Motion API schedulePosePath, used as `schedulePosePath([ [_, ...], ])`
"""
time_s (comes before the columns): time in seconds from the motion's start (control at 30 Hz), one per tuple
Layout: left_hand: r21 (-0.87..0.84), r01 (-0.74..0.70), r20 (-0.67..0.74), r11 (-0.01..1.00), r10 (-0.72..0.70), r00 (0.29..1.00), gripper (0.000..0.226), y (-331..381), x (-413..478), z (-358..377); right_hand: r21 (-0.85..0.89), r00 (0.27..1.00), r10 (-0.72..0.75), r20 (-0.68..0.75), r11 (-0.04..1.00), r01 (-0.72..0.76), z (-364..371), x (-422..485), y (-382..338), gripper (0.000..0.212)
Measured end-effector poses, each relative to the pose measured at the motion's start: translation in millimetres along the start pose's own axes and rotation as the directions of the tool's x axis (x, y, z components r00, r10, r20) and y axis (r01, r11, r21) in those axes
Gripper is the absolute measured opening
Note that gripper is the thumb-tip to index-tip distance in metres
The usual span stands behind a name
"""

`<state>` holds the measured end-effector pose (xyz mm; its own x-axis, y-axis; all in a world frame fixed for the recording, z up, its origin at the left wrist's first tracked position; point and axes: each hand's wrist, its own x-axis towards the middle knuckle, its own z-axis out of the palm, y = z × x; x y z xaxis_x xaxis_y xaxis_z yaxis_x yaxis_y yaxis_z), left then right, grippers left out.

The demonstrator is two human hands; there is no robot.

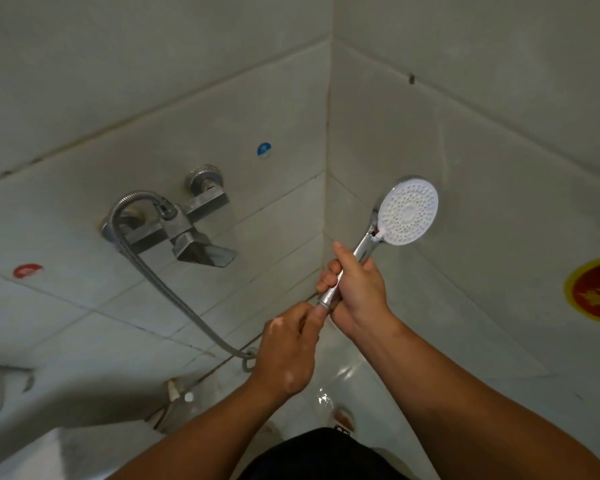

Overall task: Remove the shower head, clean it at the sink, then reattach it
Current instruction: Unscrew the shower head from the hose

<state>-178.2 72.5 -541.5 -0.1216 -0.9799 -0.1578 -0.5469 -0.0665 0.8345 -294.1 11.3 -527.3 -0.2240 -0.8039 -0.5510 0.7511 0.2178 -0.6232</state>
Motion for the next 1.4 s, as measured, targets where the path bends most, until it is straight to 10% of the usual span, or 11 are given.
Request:
schedulePosePath([
  [0.2, -0.345, 0.271, 0.337, 0.899, -0.150, 0.929, 0.042, -4.0, 5.0, -21.5, -0.010, 0.999, -0.026, -0.039, 1.000, 0.025, 5.9, -8.6, 11.5, 0.023],
  [0.5, -0.097, -0.087, 0.107, 0.991, 0.097, 0.990, 0.021, -25.5, -10.9, -41.1, 0.002, 0.988, -0.124, -0.092, 0.992, 0.124, 18.9, -25.6, 23.0, 0.015],
  [0.67, -0.153, -0.015, 0.201, 0.988, 0.046, 0.978, 0.051, -29.1, -8.0, -44.5, -0.002, 0.983, -0.149, -0.105, 0.989, 0.150, 21.5, -31.4, 27.9, 0.015],
  [0.8, -0.179, -0.004, 0.224, 0.984, 0.045, 0.974, 0.014, -30.0, -12.2, -48.0, -0.007, 0.980, -0.168, -0.105, 0.986, 0.168, 24.2, -36.3, 30.4, 0.014],
  [1.13, -0.131, -0.018, 0.218, 0.991, 0.047, 0.975, 0.048, -29.1, -12.2, -52.2, -0.028, 0.976, -0.192, -0.104, 0.981, 0.190, 26.7, -43.8, 31.2, 0.018],
  [1.4, -0.151, -0.082, 0.159, 0.985, 0.107, 0.981, 0.017, -24.0, -18.4, -51.5, 0.003, 0.977, -0.187, -0.101, 0.982, 0.188, 28.0, -43.6, 28.0, 0.017],
])
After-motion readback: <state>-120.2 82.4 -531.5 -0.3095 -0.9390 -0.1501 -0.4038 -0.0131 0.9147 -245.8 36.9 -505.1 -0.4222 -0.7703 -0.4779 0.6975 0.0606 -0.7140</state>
